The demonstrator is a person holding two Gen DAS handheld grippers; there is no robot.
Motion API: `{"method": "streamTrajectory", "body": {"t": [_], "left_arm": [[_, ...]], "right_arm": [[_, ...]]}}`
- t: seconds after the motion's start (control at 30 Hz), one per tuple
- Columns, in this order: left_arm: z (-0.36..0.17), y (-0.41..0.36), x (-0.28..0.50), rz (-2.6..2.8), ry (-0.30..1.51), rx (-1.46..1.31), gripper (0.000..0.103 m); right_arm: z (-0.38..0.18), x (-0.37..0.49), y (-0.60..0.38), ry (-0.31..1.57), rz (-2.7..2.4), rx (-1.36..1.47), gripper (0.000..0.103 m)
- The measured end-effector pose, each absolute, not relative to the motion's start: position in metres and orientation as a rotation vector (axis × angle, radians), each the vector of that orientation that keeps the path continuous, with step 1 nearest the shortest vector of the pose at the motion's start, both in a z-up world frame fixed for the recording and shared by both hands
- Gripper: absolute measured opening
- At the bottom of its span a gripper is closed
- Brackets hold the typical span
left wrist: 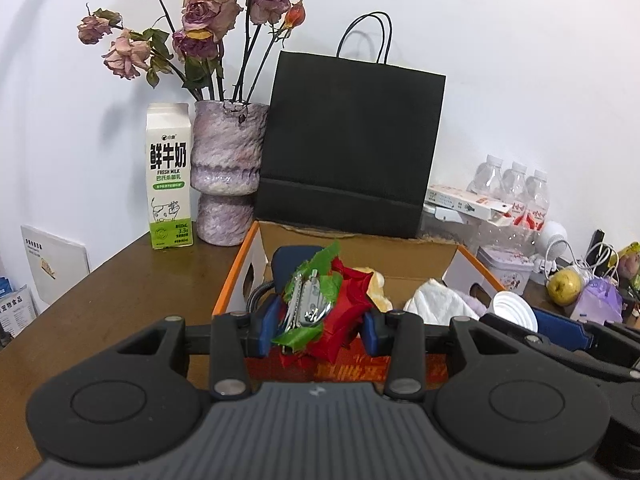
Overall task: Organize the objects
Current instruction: 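Carry the snack and cap to the red box and lower them inside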
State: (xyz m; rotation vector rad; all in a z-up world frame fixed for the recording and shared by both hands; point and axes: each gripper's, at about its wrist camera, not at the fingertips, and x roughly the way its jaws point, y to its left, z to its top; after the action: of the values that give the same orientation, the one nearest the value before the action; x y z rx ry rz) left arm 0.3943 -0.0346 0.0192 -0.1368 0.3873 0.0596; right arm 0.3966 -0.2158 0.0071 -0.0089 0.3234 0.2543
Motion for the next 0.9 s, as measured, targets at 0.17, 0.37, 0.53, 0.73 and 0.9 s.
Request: {"method": "streamTrajectory", "body": {"t": [0.17, 0.37, 0.53, 0.73, 0.9], "left_arm": [[0.021, -0.035, 0.411, 0.055, 0.384, -0.14, 0.041], [0.022, -0.034, 0.429, 0.051, 0.381, -0.145, 0.041], [0.024, -0.037, 0.446, 0.041, 0.373, -0.141, 0.041], [0.023, -0.04, 0.467, 0.036, 0.374, -0.134, 0.041], [0.02, -0.043, 0.483, 0.039, 0.372, -0.125, 0.041]], "right_arm": [[0.008, 0.416, -0.216, 0.329, 0.252, -0.01, 0.039], [0.01, 0.439, -0.216, 0.333, 0.25, -0.014, 0.039], [0.009, 0.457, -0.213, 0.339, 0.253, -0.028, 0.039], [0.009, 0.479, -0.209, 0.345, 0.262, -0.049, 0.039], [0.008, 0.495, -0.207, 0.353, 0.262, -0.061, 0.039]]}}
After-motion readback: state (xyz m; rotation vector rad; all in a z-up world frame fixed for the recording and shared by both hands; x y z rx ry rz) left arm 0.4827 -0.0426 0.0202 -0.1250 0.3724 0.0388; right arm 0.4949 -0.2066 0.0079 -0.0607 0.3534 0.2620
